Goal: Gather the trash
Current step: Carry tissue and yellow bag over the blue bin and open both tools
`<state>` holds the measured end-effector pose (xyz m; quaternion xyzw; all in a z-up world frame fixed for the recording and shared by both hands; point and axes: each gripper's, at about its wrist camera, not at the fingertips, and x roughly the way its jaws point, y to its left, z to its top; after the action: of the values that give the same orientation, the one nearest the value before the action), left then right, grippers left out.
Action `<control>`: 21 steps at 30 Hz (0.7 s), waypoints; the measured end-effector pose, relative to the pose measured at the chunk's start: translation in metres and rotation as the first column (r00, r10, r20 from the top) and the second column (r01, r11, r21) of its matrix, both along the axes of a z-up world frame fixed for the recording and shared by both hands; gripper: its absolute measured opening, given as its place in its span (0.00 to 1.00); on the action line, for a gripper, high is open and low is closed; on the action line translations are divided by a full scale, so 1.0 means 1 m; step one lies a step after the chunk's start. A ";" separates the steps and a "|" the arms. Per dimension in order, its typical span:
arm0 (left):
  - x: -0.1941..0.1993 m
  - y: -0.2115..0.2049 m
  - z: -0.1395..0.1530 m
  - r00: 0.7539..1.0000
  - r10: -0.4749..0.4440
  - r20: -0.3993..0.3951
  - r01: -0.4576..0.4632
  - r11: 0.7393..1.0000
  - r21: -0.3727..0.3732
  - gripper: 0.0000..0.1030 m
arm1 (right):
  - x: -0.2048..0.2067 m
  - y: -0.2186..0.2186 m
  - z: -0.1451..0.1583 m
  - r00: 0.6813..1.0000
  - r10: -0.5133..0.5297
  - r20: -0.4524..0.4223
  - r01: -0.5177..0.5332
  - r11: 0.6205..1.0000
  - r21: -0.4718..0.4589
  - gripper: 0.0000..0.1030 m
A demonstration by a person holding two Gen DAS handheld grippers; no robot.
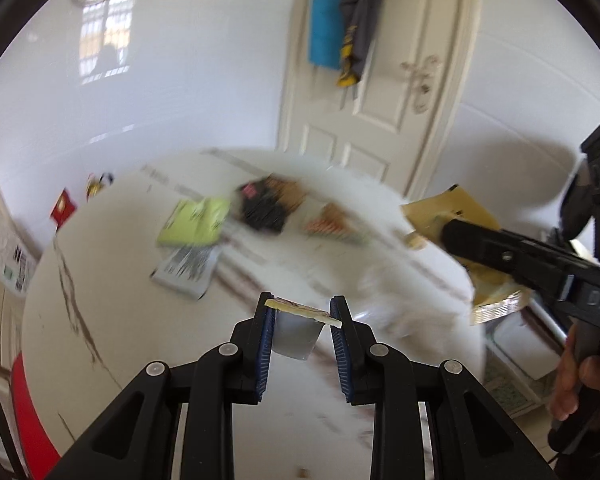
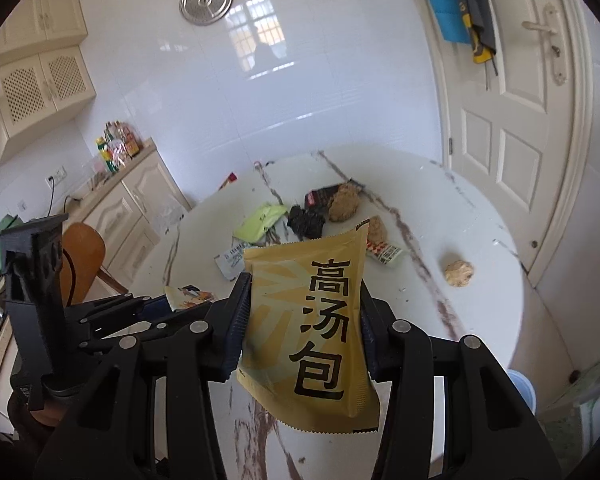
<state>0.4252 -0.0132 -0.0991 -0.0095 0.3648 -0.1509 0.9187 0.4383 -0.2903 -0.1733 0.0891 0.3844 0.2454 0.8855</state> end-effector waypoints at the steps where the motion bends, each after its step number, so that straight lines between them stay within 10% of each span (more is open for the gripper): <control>1: -0.006 -0.009 0.007 1.000 -0.023 0.016 0.023 1.000 0.001 0.23 | -0.005 -0.007 0.005 1.000 -0.010 0.011 0.010 1.000 0.006 0.43; 10: -0.018 -0.130 0.014 0.974 -0.225 0.019 0.224 0.974 0.023 0.23 | -0.063 -0.111 0.025 0.979 -0.193 0.065 0.193 0.981 0.010 0.43; 21: 0.015 -0.278 -0.037 0.903 -0.415 -0.109 0.423 0.903 0.068 0.23 | -0.082 -0.238 -0.037 0.896 -0.441 -0.061 0.441 0.898 -0.009 0.44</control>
<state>0.4402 -0.2907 -0.1359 0.1035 0.4065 -0.3280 0.8465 0.3563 -0.5281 -0.2100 0.1833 0.3807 0.0367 0.9056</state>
